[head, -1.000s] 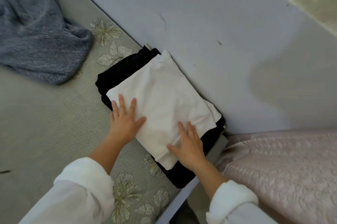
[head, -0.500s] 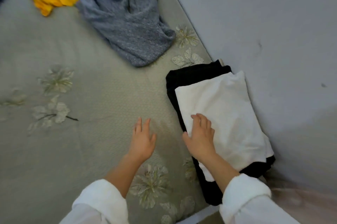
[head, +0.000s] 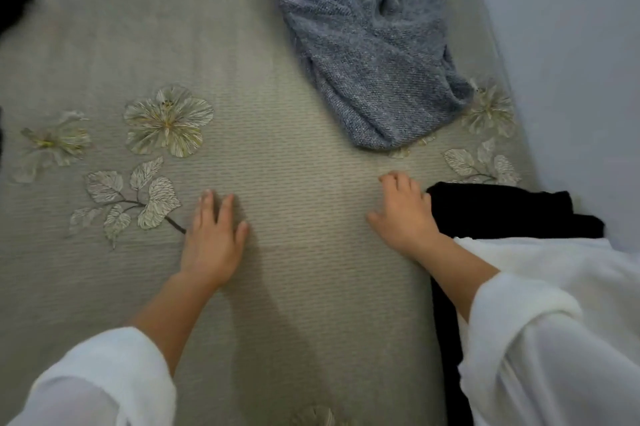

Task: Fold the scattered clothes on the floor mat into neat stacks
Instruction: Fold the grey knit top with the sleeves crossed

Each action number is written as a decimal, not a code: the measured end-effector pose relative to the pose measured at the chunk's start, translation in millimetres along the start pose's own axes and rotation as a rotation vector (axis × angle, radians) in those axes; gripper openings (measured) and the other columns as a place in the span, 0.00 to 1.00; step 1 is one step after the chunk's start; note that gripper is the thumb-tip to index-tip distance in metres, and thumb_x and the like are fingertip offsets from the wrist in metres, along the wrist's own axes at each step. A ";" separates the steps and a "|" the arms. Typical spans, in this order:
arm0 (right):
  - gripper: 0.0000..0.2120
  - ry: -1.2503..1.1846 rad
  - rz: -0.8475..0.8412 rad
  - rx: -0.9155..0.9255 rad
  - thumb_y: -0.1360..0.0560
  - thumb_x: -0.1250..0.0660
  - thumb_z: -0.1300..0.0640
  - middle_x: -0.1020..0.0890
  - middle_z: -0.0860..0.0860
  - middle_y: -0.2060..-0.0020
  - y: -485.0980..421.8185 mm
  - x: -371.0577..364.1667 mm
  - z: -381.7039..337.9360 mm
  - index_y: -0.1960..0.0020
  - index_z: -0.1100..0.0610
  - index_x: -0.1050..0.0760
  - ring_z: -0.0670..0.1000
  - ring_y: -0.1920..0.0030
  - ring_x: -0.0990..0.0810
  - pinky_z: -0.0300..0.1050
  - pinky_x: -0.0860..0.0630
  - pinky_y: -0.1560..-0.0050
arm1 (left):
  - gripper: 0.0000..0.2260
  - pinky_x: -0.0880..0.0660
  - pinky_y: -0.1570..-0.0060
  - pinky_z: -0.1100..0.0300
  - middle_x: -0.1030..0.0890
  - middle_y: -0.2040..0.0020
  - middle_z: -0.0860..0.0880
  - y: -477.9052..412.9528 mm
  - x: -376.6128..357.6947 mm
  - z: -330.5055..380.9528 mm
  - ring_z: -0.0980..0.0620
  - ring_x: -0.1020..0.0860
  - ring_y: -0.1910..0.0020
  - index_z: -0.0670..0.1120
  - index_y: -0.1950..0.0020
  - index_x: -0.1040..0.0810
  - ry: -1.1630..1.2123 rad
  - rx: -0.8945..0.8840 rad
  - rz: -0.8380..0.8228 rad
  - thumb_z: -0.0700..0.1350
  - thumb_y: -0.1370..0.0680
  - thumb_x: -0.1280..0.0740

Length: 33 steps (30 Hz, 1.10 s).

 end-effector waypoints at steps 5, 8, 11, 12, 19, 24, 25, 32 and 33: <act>0.40 -0.032 0.156 0.027 0.25 0.34 0.49 0.47 0.56 0.24 -77.4 12.8 -5.8 0.23 0.55 0.53 0.58 0.25 0.47 0.59 0.45 0.29 | 0.26 0.57 0.26 0.50 0.53 0.21 0.45 -15.1 -22.4 -10.5 0.48 0.57 0.23 0.51 0.22 0.47 -0.022 -0.023 0.186 0.57 0.19 0.51; 0.47 -0.147 0.236 0.005 0.27 0.31 0.49 0.47 0.58 0.25 -112.9 17.6 -14.3 0.22 0.51 0.61 0.61 0.27 0.46 0.60 0.43 0.30 | 0.27 0.51 0.27 0.47 0.46 0.22 0.45 -17.5 -28.8 -14.8 0.48 0.50 0.23 0.51 0.24 0.40 -0.020 -0.011 0.236 0.58 0.22 0.50; 0.47 -0.201 0.260 -0.106 0.26 0.31 0.52 0.34 0.61 0.31 -135.8 18.5 -20.0 0.22 0.54 0.62 0.63 0.32 0.38 0.57 0.37 0.34 | 0.28 0.47 0.29 0.44 0.45 0.22 0.45 -20.2 -32.3 -17.9 0.48 0.49 0.23 0.51 0.25 0.39 -0.015 -0.007 0.232 0.58 0.23 0.50; 0.46 -0.213 0.271 -0.151 0.26 0.31 0.52 0.31 0.61 0.33 -140.0 18.1 -19.9 0.22 0.55 0.61 0.63 0.34 0.34 0.57 0.35 0.35 | 0.28 0.47 0.29 0.43 0.46 0.22 0.45 -20.7 -33.2 -19.1 0.48 0.50 0.23 0.51 0.25 0.39 -0.014 -0.006 0.237 0.58 0.23 0.50; 0.30 -0.194 0.083 -0.060 0.23 0.40 0.54 0.21 0.57 0.41 -120.0 7.7 -22.2 0.24 0.44 0.44 0.59 0.42 0.24 0.48 0.28 0.44 | 0.29 0.51 0.29 0.45 0.50 0.21 0.46 -22.0 -31.9 -19.0 0.49 0.53 0.23 0.51 0.24 0.42 -0.015 -0.015 0.208 0.59 0.24 0.52; 0.31 -0.088 -0.153 0.172 0.23 0.42 0.57 0.25 0.55 0.35 -52.8 -15.6 -50.3 0.24 0.40 0.46 0.59 0.37 0.27 0.53 0.28 0.39 | 0.24 0.58 0.28 0.45 0.56 0.21 0.52 -29.0 -18.6 -24.8 0.53 0.59 0.24 0.57 0.23 0.45 0.181 -0.020 0.035 0.57 0.19 0.47; 0.31 -0.037 -0.186 0.228 0.23 0.42 0.57 0.26 0.55 0.34 -33.8 -24.7 -58.9 0.23 0.41 0.48 0.59 0.36 0.29 0.54 0.29 0.39 | 0.23 0.58 0.28 0.45 0.55 0.21 0.53 -29.5 -11.2 -27.6 0.53 0.58 0.23 0.57 0.24 0.42 0.262 -0.008 -0.022 0.57 0.19 0.47; 0.33 0.059 -0.349 0.482 0.23 0.41 0.57 0.26 0.57 0.42 110.1 -95.8 -116.5 0.22 0.48 0.52 0.59 0.40 0.32 0.55 0.31 0.43 | 0.27 0.39 0.30 0.48 0.37 0.25 0.51 53.9 -5.8 -39.8 0.51 0.36 0.29 0.54 0.24 0.42 1.090 0.197 -0.062 0.59 0.21 0.41; 0.33 0.061 -0.398 0.515 0.23 0.41 0.58 0.26 0.57 0.42 131.3 -104.8 -122.2 0.22 0.48 0.52 0.59 0.40 0.32 0.55 0.31 0.44 | 0.31 0.34 0.34 0.51 0.36 0.26 0.51 70.5 -6.6 -40.3 0.52 0.33 0.32 0.56 0.23 0.45 1.184 0.214 -0.045 0.60 0.23 0.39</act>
Point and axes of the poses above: each hand's wrist, its own y-axis away from the middle knuckle, its own x-axis out of the back of the hand, z = x × y, the point moved 2 cm from there along -y, towards the middle knuckle
